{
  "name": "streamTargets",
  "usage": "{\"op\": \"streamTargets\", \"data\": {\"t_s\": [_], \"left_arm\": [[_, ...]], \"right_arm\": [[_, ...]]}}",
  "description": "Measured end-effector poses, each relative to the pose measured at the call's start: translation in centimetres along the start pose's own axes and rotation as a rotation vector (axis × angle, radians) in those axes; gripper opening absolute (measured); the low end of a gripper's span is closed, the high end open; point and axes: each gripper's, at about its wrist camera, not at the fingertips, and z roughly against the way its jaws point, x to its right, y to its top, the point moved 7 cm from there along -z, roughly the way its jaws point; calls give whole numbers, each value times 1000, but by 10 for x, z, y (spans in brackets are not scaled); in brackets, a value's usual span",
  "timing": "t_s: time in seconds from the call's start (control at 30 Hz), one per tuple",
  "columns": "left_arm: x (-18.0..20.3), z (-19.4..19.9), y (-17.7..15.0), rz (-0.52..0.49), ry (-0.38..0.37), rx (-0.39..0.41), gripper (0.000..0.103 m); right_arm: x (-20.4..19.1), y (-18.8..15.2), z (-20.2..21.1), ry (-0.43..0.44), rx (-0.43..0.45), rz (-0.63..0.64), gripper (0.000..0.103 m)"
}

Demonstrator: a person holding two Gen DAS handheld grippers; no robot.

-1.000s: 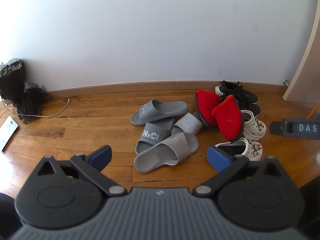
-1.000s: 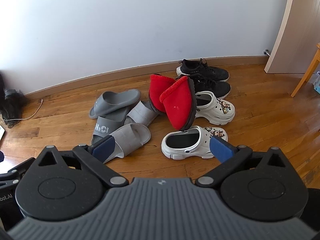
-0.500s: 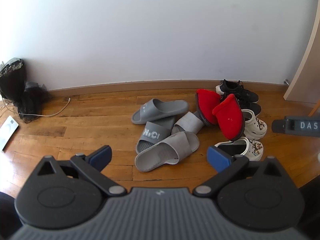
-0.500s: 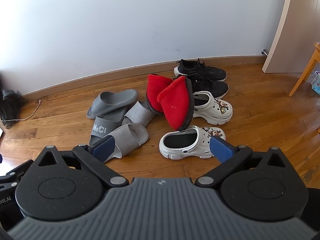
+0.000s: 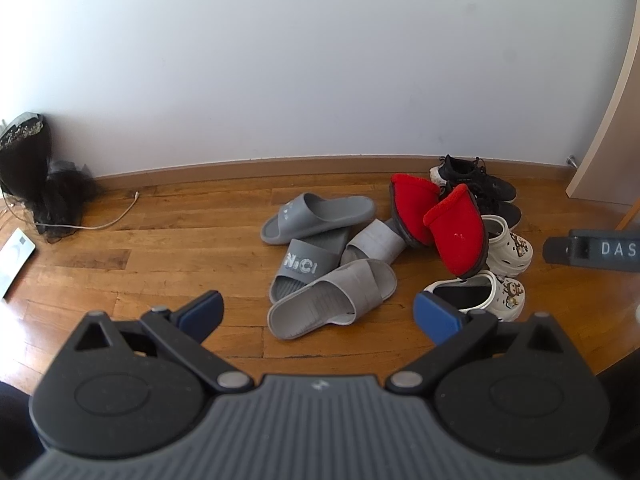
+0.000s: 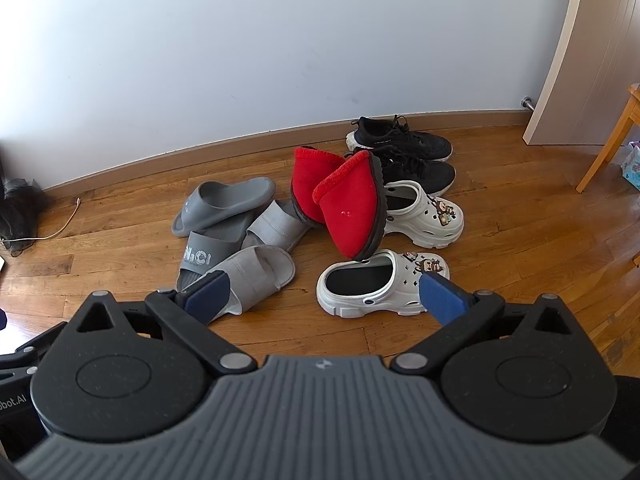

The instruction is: Organize scattered shoes

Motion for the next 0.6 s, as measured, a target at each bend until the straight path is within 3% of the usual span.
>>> {"op": "streamTargets", "data": {"t_s": [0.6], "left_arm": [[-1, 1, -5, -1, 2, -2, 103]], "right_arm": [[2, -1, 0, 4, -5, -5, 102]]}}
